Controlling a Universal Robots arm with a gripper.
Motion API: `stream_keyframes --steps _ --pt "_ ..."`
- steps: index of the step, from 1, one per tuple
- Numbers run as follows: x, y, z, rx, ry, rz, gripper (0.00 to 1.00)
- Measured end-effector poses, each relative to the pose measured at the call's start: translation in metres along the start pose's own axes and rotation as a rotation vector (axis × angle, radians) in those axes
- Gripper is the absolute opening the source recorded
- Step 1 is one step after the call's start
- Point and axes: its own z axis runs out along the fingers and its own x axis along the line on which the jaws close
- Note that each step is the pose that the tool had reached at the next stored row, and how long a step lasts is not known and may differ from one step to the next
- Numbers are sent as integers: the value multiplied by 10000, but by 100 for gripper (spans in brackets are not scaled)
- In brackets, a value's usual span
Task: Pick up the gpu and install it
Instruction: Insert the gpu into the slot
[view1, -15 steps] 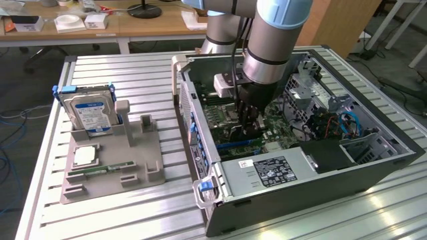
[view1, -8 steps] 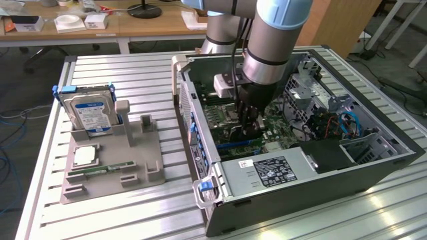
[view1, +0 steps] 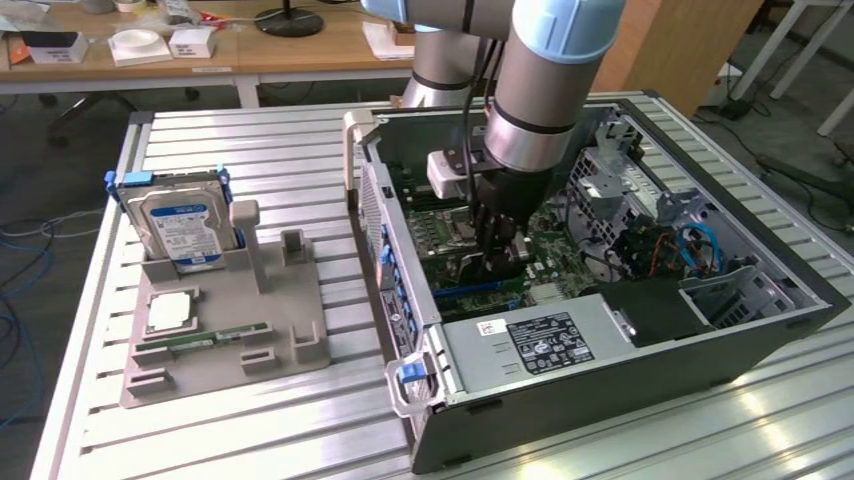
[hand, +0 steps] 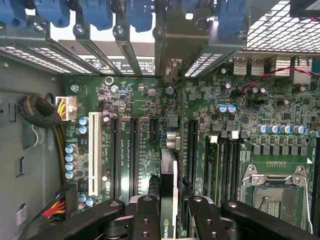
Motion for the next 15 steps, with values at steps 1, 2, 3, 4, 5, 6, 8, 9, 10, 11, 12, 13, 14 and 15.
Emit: stream_keyframes --steps 1,2,3,4,5,6,8,9,10,11,12,13,14,15 --pt "0 0 2 1 -3 0 27" --pt "-1 0 2 1 -3 0 27" --pt "-1 0 2 2 -3 0 27" --pt "0 0 3 2 -3 0 27" --pt "0 0 5 2 -3 -1 27" --pt "0 1 8 2 -4 0 27" --pt "0 3 12 2 -3 0 27" --pt "0 4 15 2 -2 0 27" --pt "0 6 17 2 -2 0 27" --pt "0 6 19 2 -3 -1 27" --pt "0 8 22 2 -3 0 27" --pt "0 9 26 2 -4 0 27" --pt "0 11 27 2 -2 0 27" --pt "0 12 29 1 0 -1 27"
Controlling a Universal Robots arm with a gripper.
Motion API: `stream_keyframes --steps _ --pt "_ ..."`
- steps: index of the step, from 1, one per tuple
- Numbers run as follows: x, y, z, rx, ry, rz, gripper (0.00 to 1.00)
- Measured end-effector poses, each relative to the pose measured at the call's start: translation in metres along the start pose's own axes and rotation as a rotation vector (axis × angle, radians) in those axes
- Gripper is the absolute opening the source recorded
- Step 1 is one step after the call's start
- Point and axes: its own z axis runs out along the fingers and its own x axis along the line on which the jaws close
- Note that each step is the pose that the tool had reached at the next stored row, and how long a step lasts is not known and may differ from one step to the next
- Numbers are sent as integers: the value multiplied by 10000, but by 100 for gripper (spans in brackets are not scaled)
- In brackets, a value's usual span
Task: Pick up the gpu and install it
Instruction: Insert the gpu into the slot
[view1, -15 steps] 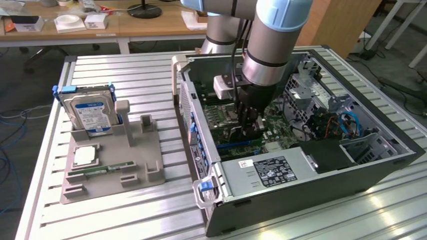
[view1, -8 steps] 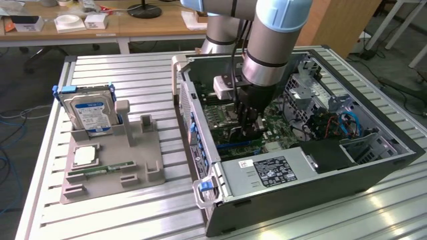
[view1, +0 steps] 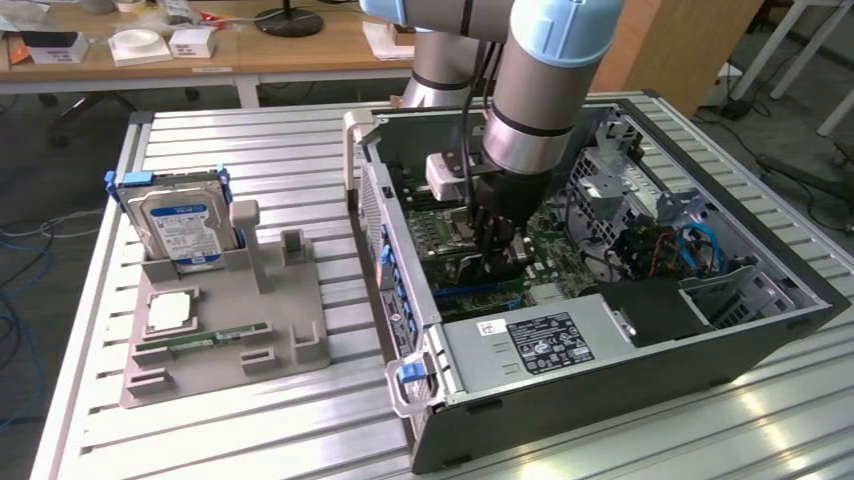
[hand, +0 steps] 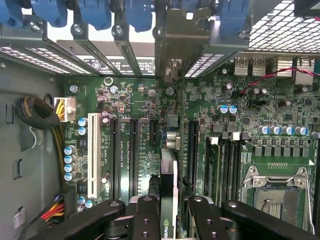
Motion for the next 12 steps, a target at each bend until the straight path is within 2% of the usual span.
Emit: stream_keyframes --steps 12 --pt "0 12 -14 4 -4 1 27"
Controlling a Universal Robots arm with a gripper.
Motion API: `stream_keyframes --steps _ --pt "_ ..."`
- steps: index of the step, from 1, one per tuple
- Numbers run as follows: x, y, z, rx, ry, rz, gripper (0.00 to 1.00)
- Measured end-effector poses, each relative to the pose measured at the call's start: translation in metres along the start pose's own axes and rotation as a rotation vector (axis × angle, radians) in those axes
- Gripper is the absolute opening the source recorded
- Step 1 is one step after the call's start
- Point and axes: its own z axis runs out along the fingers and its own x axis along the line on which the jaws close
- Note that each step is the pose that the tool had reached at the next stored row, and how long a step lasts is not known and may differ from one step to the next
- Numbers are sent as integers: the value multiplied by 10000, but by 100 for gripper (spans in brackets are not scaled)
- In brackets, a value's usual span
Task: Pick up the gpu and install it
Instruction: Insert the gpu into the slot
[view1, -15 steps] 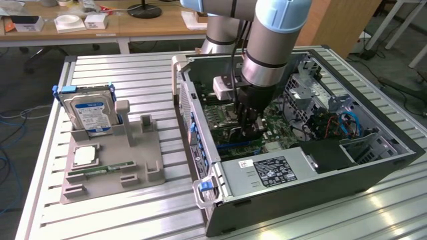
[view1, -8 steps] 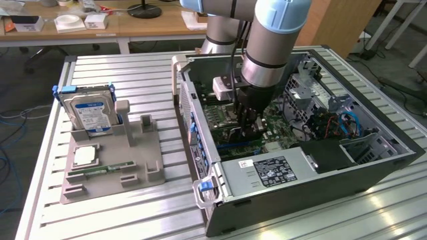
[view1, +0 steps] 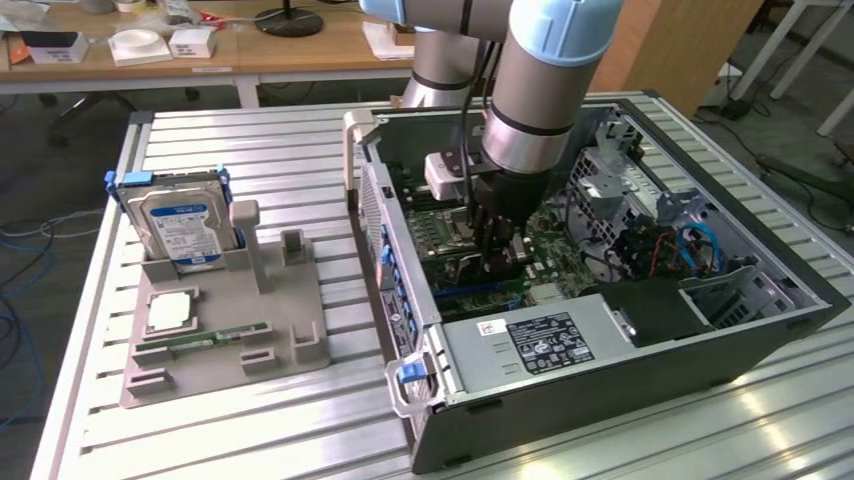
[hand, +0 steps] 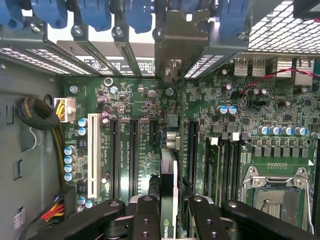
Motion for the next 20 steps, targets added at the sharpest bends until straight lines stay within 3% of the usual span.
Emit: stream_keyframes --steps 20 --pt "-16 3 5 -2 1 0 27"
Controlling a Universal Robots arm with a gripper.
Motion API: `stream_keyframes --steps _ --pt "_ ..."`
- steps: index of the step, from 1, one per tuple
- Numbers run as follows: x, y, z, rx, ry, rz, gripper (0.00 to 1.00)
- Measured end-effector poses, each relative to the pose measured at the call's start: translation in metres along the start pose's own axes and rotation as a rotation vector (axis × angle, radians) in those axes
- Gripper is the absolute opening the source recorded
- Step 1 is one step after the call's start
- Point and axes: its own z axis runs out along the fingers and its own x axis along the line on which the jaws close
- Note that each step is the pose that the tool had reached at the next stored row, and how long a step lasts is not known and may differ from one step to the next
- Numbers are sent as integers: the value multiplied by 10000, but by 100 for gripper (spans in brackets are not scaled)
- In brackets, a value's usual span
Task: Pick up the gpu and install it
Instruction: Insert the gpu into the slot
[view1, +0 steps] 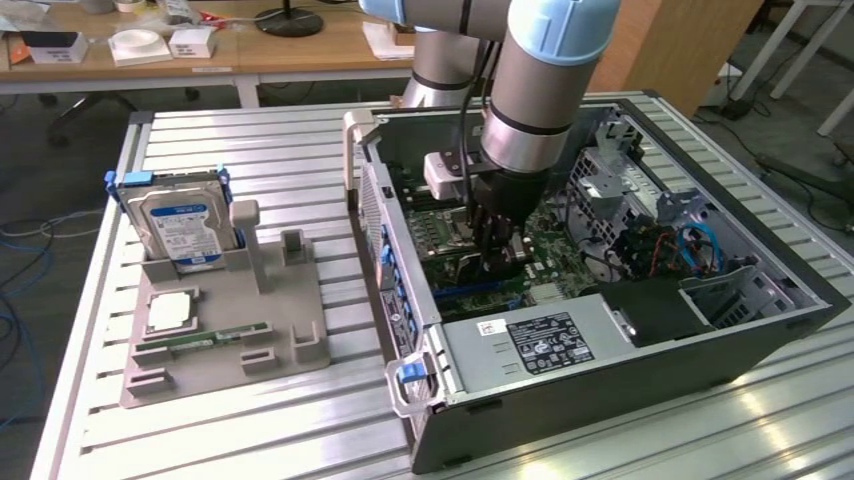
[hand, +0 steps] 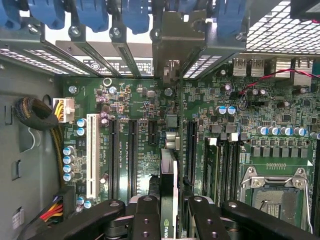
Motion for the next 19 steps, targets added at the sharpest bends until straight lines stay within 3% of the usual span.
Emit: stream_keyframes --steps 19 --pt "0 8 25 0 0 0 27"
